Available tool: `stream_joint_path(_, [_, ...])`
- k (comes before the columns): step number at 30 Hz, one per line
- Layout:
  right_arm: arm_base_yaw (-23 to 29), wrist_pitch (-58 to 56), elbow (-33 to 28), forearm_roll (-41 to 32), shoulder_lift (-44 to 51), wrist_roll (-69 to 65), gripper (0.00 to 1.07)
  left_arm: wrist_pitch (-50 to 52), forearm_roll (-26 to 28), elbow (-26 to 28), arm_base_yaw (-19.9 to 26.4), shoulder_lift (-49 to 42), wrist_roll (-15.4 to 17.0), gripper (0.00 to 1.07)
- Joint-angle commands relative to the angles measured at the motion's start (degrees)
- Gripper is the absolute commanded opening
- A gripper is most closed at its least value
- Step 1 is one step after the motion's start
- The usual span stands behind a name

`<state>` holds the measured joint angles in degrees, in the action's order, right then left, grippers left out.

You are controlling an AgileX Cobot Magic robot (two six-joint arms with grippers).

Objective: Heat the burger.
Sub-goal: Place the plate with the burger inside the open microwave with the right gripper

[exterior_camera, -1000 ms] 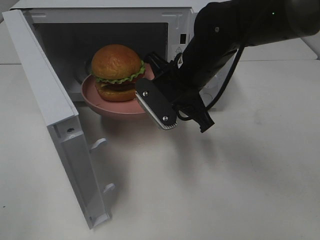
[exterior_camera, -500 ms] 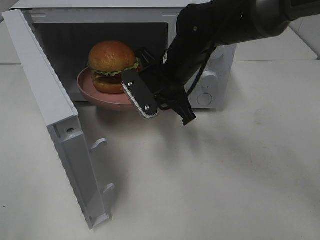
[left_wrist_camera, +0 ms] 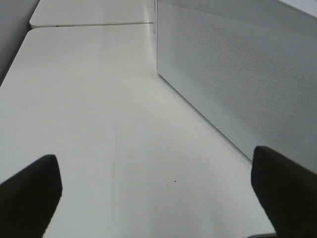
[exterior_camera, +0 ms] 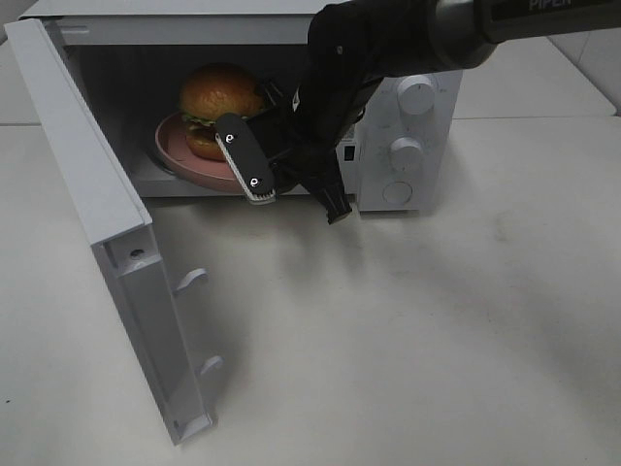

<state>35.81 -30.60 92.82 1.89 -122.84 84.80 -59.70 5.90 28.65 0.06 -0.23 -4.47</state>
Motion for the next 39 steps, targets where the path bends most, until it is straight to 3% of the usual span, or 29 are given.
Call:
stream_joint_path(1, [-0.29,1.15,4.7,0.57,-1.26,-2.01,0.0,0.17,0.0,-0.17,0.11,-1.49,0.4,0.98])
stream_joint_path(19, [-0.29,-1.55,16.56,2.58,-8.59,-4.07,0.01,0.17,0.0,-0.17,0.11,-1.49,0.4,0.98])
stream_joint_path(23, [-0.29,0.06,17.7,2.69,-9.8,-6.42,0.07,0.17,0.0,-0.17,0.11,-1.49,0.4,0.98])
stream_joint_path(26, [-0.29,0.57,17.7,2.64,-9.8,-7.22,0.18,0.17,0.0,-0.17,0.11,-1.49,0.4,0.98])
stream_joint_path(27, [-0.29,0.46,17.7,2.64,-9.8,-8.08,0.28,0.17,0.0,-0.17,0.11,-1.49,0.4,0.98])
stream_joint_path(30, [-0.29,0.29,17.7,2.64,-9.8,-8.48,0.34,0.17,0.0,-0.17,0.11,-1.49,0.4,0.98])
stream_joint_path(32, [-0.29,-0.63,17.53,2.64,-9.8,-10.08,0.56,0.17,0.0,-0.17,0.11,-1.49,0.4,0.98])
stream_joint_path(33, [-0.29,-0.63,17.53,2.64,-9.8,-10.08,0.56,0.17,0.0,-0.17,0.11,-1.49,0.4,0.98])
stream_joint_path(35, [-0.29,-2.29,17.53,2.64,-9.8,-12.15,0.67,0.17,0.0,-0.17,0.11,-1.49,0.4,0.98])
stream_joint_path(39, [-0.29,-2.58,16.33,2.52,-8.77,-12.95,0.73,0.17,0.0,-0.17,0.11,-1.49,0.4,0.98])
